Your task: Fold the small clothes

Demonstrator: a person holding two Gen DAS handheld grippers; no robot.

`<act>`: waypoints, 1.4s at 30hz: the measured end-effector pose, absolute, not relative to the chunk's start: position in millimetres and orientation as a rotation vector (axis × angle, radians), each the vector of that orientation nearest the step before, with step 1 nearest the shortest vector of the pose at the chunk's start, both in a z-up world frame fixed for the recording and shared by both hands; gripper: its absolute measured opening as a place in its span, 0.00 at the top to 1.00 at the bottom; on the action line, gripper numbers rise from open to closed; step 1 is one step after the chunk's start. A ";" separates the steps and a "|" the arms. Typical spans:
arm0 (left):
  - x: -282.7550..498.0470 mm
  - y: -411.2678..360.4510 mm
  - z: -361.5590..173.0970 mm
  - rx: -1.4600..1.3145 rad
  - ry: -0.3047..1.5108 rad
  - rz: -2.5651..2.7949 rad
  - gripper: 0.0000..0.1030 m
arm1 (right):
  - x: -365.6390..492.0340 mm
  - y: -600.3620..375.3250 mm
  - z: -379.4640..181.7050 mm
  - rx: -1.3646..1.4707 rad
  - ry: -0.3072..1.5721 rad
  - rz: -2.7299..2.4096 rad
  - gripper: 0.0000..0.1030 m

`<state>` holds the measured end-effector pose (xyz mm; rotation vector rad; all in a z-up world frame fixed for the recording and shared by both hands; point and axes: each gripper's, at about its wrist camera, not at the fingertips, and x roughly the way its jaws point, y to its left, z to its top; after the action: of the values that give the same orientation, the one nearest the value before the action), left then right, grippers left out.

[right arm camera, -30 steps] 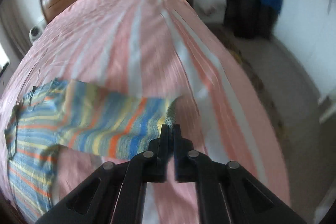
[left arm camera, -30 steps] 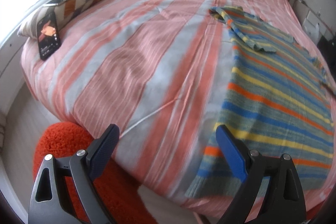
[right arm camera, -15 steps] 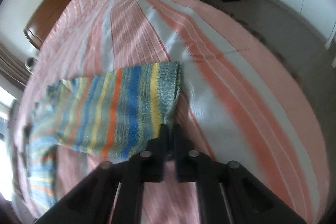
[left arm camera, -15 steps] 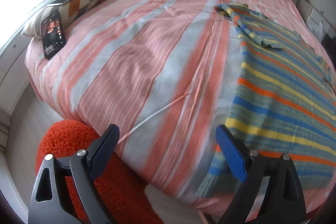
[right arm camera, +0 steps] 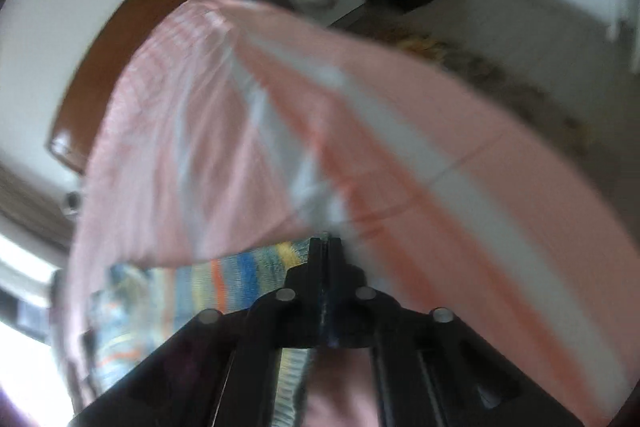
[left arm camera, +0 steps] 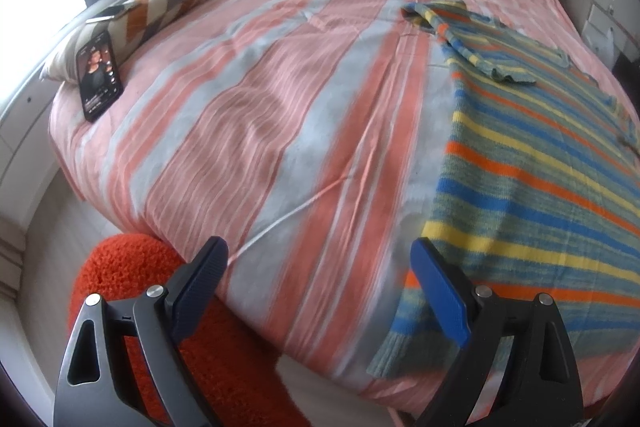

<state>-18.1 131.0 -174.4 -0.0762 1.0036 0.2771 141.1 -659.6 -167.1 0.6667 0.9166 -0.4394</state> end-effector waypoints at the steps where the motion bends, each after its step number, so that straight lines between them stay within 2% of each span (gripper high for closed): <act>1: -17.5 130.7 -175.2 -0.074 1.006 0.277 0.09 | 139.6 -659.4 -169.8 0.650 0.926 -0.454 0.99; 7: -19.4 130.5 -174.2 -0.068 0.996 0.272 0.09 | 141.9 -643.2 -162.9 0.566 0.956 -0.440 0.96; 8: -19.8 131.4 -173.9 -0.074 0.994 0.272 0.09 | 139.9 -639.2 -158.1 0.553 0.949 -0.441 0.88; 10: -20.4 133.3 -174.2 -0.086 0.994 0.273 0.09 | 126.6 -638.6 -143.7 0.557 0.915 -0.407 0.80; 14: -19.9 133.5 -174.0 -0.095 0.990 0.270 0.09 | 95.1 -628.1 -129.6 0.662 0.924 -0.364 0.80; 19: -16.7 130.3 -176.4 -0.092 0.997 0.261 0.09 | 74.1 -560.2 -156.7 0.854 1.028 -0.026 0.77; 25: -21.4 130.9 -173.9 -0.093 0.986 0.261 0.09 | 110.6 -441.6 -179.0 0.706 1.101 0.292 0.77; 29: -21.4 136.4 -176.3 -0.123 1.000 0.260 0.09 | 141.6 -409.2 -200.0 0.702 1.108 0.294 0.68; 30: -21.0 136.9 -176.6 -0.125 1.003 0.260 0.09 | 148.7 -405.0 -205.6 0.679 1.114 0.286 0.70; 31: -21.2 137.3 -176.2 -0.125 1.004 0.258 0.09 | 151.5 -405.5 -206.0 0.647 1.116 0.248 0.95; 32: -22.3 138.0 -175.1 -0.126 0.999 0.255 0.09 | 154.5 -410.9 -206.0 0.633 1.120 0.201 0.98; 39: -12.6 133.7 -182.5 -0.112 1.040 0.237 0.11 | 133.9 -417.2 -207.4 0.589 1.143 0.102 0.99; 42: -12.1 122.4 -163.9 -0.036 1.031 0.190 0.12 | 131.2 -411.8 -198.2 0.503 1.144 0.102 0.97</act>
<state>-12.1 122.4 -163.9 -0.0359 1.0312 0.1898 131.2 -411.8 -198.2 0.5033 1.1445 0.1016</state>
